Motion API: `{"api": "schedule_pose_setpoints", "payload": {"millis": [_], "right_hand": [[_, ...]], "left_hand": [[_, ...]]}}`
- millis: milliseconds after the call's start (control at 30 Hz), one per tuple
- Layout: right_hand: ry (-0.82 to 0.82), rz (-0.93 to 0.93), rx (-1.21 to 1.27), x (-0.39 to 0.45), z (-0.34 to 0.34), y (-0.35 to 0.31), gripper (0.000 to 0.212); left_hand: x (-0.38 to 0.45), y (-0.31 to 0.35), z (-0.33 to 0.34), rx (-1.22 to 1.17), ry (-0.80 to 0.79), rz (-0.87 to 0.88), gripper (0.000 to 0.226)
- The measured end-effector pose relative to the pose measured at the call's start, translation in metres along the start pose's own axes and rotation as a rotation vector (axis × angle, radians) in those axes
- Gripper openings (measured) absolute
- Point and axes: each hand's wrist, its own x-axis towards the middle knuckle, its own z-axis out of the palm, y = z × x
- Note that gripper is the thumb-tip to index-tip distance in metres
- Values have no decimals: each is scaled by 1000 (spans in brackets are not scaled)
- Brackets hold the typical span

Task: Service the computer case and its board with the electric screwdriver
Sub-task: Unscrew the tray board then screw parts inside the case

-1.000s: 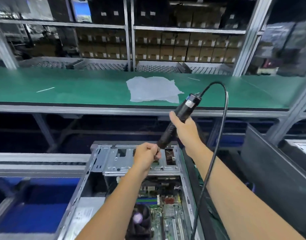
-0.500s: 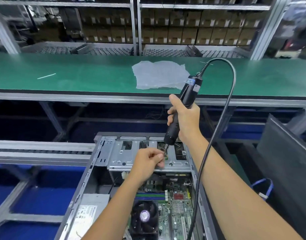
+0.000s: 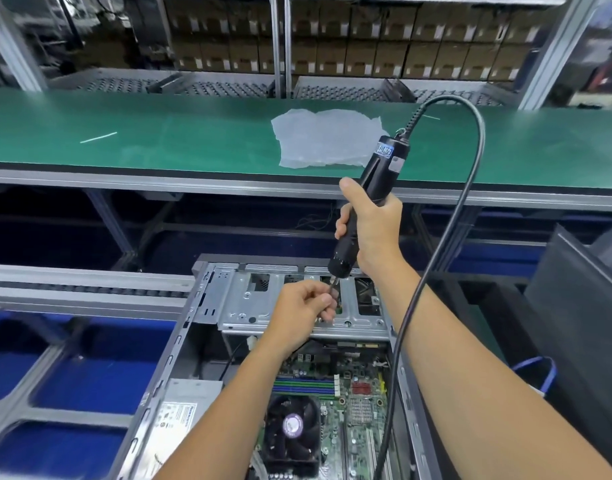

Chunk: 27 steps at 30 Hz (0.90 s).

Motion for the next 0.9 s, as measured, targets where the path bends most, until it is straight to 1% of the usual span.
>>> {"api": "schedule_pose_setpoints", "payload": {"millis": [267,400,567,700,900], "right_hand": [[15,-34,-17,-1,0,4,26],[25,-48,-40,-3,2,7,27],[82,-20,10,-2,-1,4,22],[100,8,34,-1,-2,4,27],[117,12,64,-1,1,4,28]], "left_hand": [[3,-4,-2,25,94,38,21],[2,-6,-6,23,71,38,21],[1,-8,-9,-52,61,10,15],[0,-8,-8,-80,54,9,12],[-1,-6,-9,-108,46,-2,22]]}}
